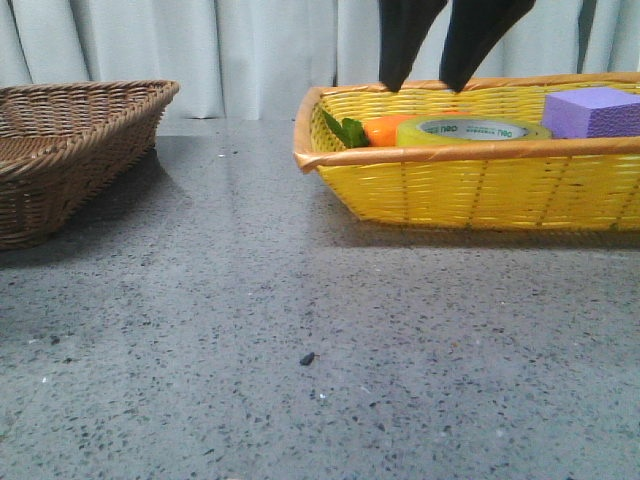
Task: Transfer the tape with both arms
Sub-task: 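Grasp the yellow tape roll by its rim with the right gripper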
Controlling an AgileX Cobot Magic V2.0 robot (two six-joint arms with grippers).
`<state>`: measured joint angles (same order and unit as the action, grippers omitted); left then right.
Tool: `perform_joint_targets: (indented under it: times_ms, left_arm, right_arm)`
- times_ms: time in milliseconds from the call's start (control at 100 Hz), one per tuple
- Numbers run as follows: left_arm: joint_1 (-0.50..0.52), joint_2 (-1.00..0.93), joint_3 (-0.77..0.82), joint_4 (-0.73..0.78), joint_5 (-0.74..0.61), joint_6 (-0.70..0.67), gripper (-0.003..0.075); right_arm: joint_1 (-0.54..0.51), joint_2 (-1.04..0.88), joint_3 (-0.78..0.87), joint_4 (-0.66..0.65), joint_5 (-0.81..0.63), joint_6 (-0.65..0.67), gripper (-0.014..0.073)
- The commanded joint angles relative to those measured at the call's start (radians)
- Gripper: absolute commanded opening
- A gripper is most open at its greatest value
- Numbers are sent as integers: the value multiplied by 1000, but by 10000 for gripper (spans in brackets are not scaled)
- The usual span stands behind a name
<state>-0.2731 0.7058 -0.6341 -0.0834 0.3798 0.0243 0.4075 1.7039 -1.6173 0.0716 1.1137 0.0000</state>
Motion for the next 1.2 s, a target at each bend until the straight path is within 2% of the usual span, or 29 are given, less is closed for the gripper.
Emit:
perform_joint_targets:
  times_ms: [0, 330, 610, 670, 810, 870, 1000, 1190]
  left_arm:
    - [-7, 3, -38, -11, -77, -3, -20]
    - [-7, 3, -38, -11, -79, -3, -20]
    - [-7, 3, -38, -11, -101, -3, -20]
    - [-7, 3, -38, -11, -101, -3, -20]
    - [-7, 3, -38, -11, -101, -3, -20]
    - [-7, 3, -38, -11, -101, -3, -20]
    - [-7, 3, -38, -11, -101, -3, -20]
    - [-7, 3, -38, -11, -101, -3, -20]
  right_arm:
    - [0, 14, -72, -12, 18, -13, 332]
    - [0, 111, -87, -50, 59, -13, 332]
    - [0, 115, -88, -72, 58, -13, 320]
    - [0, 115, -88, -72, 58, -13, 276]
    - [0, 115, -88, -86, 58, -13, 90]
    - [0, 115, -88, -89, 59, -13, 39]
    - [0, 115, -100, -91, 61, -13, -18]
    - [3, 111, -194, -91, 113, -13, -39]
